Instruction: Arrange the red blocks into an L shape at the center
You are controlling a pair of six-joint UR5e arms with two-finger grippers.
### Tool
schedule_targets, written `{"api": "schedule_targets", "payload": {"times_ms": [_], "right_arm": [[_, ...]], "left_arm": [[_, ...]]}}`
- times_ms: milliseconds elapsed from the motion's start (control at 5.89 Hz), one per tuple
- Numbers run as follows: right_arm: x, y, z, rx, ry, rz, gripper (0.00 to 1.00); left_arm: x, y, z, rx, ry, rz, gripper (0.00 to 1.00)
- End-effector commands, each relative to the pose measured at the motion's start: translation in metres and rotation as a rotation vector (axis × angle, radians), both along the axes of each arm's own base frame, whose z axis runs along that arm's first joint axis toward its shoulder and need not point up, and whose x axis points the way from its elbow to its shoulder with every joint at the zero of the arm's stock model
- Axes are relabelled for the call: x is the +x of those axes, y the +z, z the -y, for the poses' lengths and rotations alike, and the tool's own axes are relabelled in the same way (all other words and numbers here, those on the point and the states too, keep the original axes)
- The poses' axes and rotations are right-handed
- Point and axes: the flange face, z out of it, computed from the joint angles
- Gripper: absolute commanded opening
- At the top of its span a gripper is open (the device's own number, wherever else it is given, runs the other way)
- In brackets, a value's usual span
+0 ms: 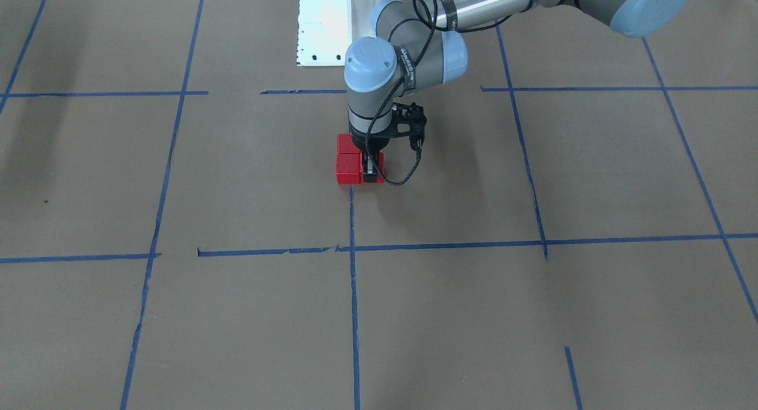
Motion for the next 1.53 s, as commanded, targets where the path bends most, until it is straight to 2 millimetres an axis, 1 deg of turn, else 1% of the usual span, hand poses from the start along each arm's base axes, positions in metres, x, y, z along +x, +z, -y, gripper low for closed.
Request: {"api": "schedule_targets", "payload": {"times_ms": [0,340,509,679,849,1019,1189,1358], "right_arm": [[0.0,0.0,0.0,0.0,-0.001,0.0,1.0],[0.0,0.0,0.0,0.0,0.001,0.0,1.0],[0.0,0.0,0.0,0.0,-0.001,0.0,1.0],[0.0,0.0,0.0,0.0,-0.001,0.0,1.0],[0.0,0.0,0.0,0.0,-0.001,0.0,1.0],[0.0,0.001,0.0,-0.001,-0.001,0.0,1.0],[0.0,0.001,0.0,-0.001,-0.001,0.0,1.0],[0.0,0.001,0.0,-0.001,-0.001,0.002,1.0]], "left_arm": [[0.001,0.002,0.0,0.005,0.006,0.003,0.99],[0.0,0.001,0.001,0.016,0.017,0.004,1.0],[-0.004,-0.003,0.002,0.022,0.02,-0.005,1.0],[-0.021,-0.018,0.005,0.064,0.059,-0.029,1.0],[-0.046,-0.024,0.016,0.071,0.134,-0.062,1.0],[-0.076,-0.029,0.014,0.147,0.209,-0.054,1.0],[-0.111,-0.026,0.009,0.244,0.299,-0.057,1.0],[-0.15,-0.011,0.008,0.337,0.38,-0.077,1.0]]}}
